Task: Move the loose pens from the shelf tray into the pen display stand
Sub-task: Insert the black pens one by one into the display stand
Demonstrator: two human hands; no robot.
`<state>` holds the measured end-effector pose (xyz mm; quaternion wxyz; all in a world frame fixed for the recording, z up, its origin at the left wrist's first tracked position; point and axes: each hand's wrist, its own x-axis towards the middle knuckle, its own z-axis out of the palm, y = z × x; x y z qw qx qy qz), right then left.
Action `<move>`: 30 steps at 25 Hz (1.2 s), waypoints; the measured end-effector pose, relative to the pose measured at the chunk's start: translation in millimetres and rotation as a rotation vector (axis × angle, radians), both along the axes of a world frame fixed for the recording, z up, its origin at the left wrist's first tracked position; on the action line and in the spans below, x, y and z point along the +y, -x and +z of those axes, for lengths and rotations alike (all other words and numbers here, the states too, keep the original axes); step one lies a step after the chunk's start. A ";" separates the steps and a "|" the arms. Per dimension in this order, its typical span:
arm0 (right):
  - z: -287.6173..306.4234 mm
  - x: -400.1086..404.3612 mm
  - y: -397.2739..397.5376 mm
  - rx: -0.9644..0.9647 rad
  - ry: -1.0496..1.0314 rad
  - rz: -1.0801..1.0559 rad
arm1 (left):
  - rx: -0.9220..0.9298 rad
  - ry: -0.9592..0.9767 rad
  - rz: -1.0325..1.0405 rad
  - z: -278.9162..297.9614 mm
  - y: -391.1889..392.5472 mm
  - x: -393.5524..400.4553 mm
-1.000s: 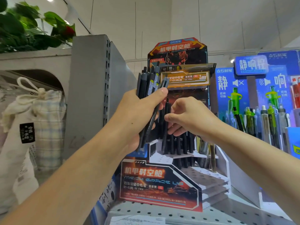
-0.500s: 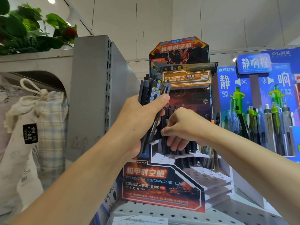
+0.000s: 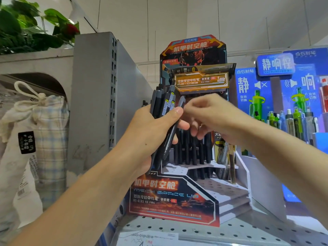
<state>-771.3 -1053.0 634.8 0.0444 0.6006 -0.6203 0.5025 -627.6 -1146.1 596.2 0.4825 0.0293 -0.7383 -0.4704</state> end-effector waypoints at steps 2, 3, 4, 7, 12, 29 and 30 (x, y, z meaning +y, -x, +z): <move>3.0 10.9 0.2 -0.183 0.033 0.266 | 0.026 -0.007 -0.013 0.0 0.3 3.8; 1.5 14.3 0.2 -0.235 0.005 0.352 | 0.028 -0.012 -0.007 1.0 0.4 5.3; -0.7 15.7 0.6 -0.260 -0.025 0.395 | 0.018 -0.016 -0.002 2.3 0.5 6.5; -4.5 12.8 2.0 -0.332 -0.022 0.401 | -0.020 -0.031 -0.045 4.0 1.8 10.7; 5.6 12.9 14.0 -0.486 0.170 0.377 | 0.030 0.067 0.029 0.1 0.0 8.9; -21.4 -5.2 18.5 -0.101 0.123 -0.016 | 0.144 0.101 0.010 1.4 7.3 7.3; -21.6 -6.0 19.2 -0.100 0.109 -0.015 | 0.145 0.100 0.010 1.0 7.2 7.2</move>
